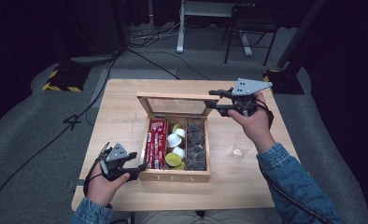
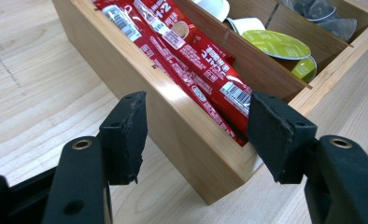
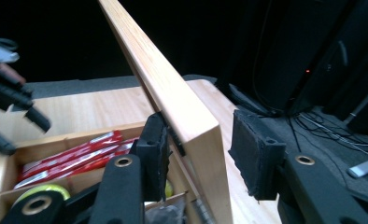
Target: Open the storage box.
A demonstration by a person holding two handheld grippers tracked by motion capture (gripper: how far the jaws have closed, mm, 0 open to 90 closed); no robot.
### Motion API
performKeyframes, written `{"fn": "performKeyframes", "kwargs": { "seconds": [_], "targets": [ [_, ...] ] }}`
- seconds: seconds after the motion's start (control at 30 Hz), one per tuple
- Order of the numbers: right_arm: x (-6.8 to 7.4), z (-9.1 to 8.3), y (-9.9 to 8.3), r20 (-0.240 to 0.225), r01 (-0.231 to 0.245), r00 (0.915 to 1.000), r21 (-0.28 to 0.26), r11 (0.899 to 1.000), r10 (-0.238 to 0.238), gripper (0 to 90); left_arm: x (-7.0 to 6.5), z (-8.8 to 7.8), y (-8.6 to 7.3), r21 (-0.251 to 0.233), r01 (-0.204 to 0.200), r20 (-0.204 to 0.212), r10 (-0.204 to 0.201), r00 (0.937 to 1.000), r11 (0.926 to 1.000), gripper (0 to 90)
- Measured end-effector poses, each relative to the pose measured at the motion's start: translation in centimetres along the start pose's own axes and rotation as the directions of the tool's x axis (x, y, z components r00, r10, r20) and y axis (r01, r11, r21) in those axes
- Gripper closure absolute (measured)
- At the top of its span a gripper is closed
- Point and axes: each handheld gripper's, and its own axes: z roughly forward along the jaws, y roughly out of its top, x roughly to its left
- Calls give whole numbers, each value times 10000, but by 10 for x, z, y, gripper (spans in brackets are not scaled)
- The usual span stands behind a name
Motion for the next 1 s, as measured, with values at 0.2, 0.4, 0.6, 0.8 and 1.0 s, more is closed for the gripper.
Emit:
{"fn": "performKeyframes", "kwargs": {
  "seconds": [0.2, 0.4, 0.6, 0.8, 1.0],
  "targets": [
    [-17, 8, 5, 372, -333, 9987, -197, 9993, 340, 619, 2, 3, -2, -204, 365, 545, -353, 9979, 9991, 400],
    [-28, 16, 10, 480, -401, 9980, -204, 9990, 410, 636, 1, 4, -3, -232, 515, 719, -497, 9962, 9984, 406],
    [-37, 26, 16, 642, -335, 9974, -65, 9994, 338, 616, 1, 5, -3, -243, 528, 675, -510, 9964, 9983, 404],
    [-52, 34, 16, 704, -906, 9933, -212, 9957, 919, 594, -1, 3, -1, -83, 569, 695, -562, 9960, 9983, 406],
    [-62, 47, 20, 961, -1070, 9896, -78, 9942, 1072, 564, -2, 2, -2, -63, 564, 692, -558, 9960, 9984, 404]
  ]
}}
